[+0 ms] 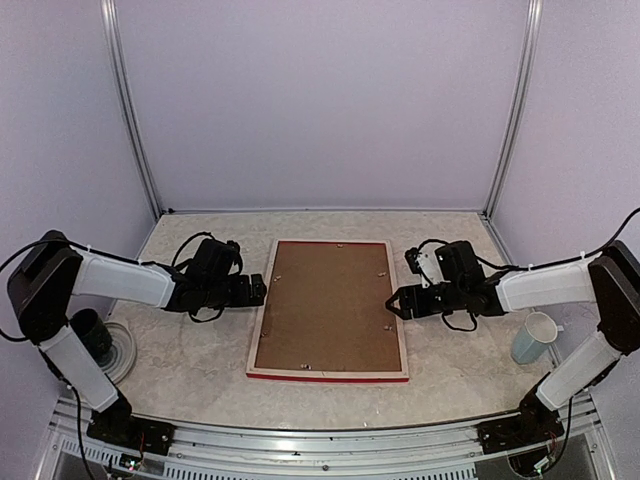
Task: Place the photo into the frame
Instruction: Press the fastener onto the backboard.
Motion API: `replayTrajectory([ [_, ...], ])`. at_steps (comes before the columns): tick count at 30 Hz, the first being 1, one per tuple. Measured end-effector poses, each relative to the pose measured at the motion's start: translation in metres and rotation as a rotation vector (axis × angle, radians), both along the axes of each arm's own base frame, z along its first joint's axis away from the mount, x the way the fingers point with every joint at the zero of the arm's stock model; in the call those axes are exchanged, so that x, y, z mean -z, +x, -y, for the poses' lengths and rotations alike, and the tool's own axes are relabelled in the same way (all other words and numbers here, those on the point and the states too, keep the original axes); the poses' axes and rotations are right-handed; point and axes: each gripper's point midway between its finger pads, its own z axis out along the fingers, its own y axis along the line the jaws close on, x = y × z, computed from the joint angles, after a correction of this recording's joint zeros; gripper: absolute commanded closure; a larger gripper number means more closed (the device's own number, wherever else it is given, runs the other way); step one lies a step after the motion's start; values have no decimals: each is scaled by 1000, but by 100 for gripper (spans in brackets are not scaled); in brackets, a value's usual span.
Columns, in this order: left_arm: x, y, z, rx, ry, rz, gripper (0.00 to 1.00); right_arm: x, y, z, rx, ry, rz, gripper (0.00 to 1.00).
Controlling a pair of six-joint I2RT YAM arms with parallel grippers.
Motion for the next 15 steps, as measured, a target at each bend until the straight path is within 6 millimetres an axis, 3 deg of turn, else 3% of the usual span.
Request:
replayTrajectory([
  [6,-2,7,15,52,-75,44,7,-4,2,1,9,-54,-6,25],
  [15,27,4,22,96,-67,-8,25,7,-12,-3,-8,-133,-43,26],
])
